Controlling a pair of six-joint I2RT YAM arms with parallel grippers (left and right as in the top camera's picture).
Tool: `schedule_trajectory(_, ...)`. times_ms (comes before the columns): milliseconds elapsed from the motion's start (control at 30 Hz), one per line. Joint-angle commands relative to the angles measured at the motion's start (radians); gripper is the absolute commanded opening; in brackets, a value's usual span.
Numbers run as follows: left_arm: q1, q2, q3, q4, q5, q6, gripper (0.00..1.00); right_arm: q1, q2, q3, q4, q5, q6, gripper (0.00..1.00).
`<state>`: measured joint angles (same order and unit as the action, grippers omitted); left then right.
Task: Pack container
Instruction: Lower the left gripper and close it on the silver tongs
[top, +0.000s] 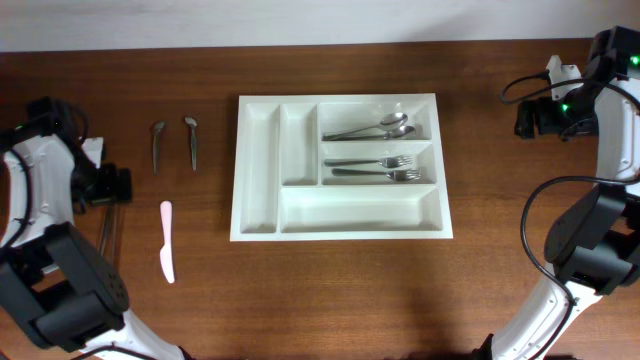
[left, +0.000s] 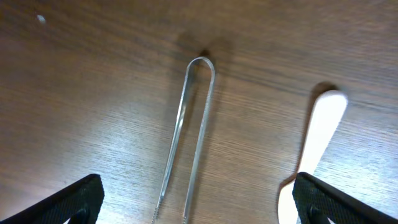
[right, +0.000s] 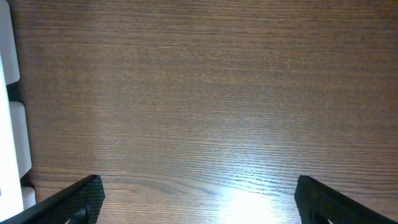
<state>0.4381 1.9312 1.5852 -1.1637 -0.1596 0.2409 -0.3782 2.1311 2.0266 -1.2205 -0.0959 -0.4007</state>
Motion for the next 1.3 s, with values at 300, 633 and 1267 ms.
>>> schedule_trajectory(300, 0.079, 0.076, -0.005, -0.018, 0.144, 0.159, 0.99, -0.001, 0.007, -0.003, 0.002, -0.009, -0.01, 0.98)
schedule_trajectory(633, 0.083, 0.107, -0.05, 0.072, 0.034, 0.159, 0.99, -0.001, 0.007, -0.003, 0.002, -0.009, -0.01, 0.99)
schedule_trajectory(1267, 0.082, 0.116, -0.119, 0.145, 0.069, 0.255, 0.99, -0.001, 0.007, -0.003, 0.002, -0.009, -0.01, 0.99)
